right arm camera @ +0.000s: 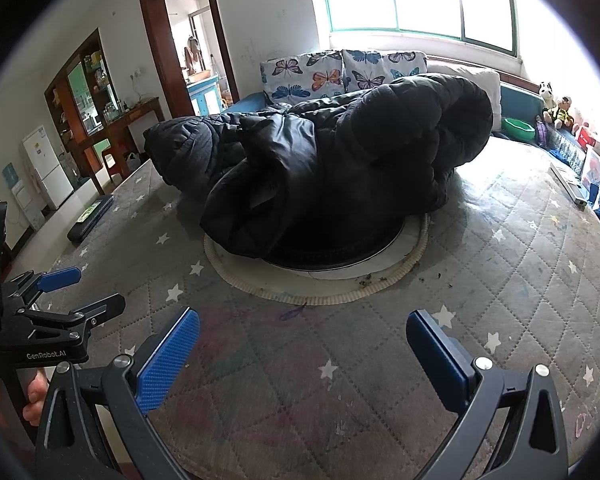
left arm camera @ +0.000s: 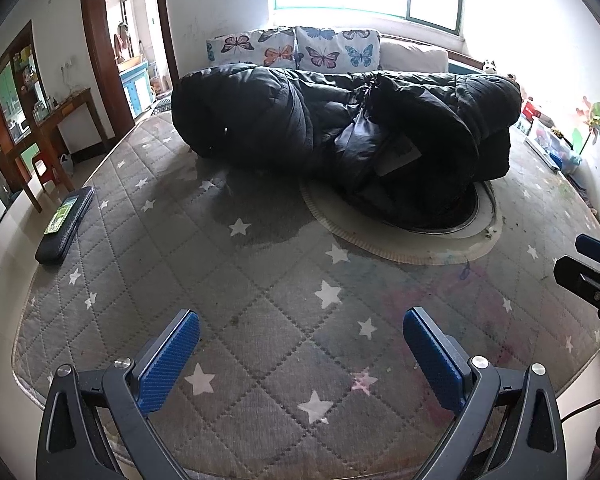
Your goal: Fold large clothes
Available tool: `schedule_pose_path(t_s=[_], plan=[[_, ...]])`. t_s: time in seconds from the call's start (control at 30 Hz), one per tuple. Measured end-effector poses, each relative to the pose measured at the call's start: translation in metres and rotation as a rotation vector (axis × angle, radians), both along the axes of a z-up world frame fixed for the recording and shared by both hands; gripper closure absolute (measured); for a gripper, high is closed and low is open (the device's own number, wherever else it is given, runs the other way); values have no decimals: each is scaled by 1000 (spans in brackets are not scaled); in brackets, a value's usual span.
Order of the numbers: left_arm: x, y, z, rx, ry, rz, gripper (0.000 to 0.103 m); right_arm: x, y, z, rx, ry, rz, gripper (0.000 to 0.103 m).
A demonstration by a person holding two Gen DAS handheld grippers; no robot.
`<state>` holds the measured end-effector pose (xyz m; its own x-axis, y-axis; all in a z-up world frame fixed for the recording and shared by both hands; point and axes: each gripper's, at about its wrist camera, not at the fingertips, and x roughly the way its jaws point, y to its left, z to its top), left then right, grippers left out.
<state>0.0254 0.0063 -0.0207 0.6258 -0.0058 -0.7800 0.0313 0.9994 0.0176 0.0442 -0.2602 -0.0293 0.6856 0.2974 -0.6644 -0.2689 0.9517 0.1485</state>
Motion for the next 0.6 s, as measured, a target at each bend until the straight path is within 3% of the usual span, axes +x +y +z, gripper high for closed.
schedule_pose_path(t_s=[0.6], plan=[[20,3,-2,14,25,3,0,13,3,-1,-11,22,11,0]])
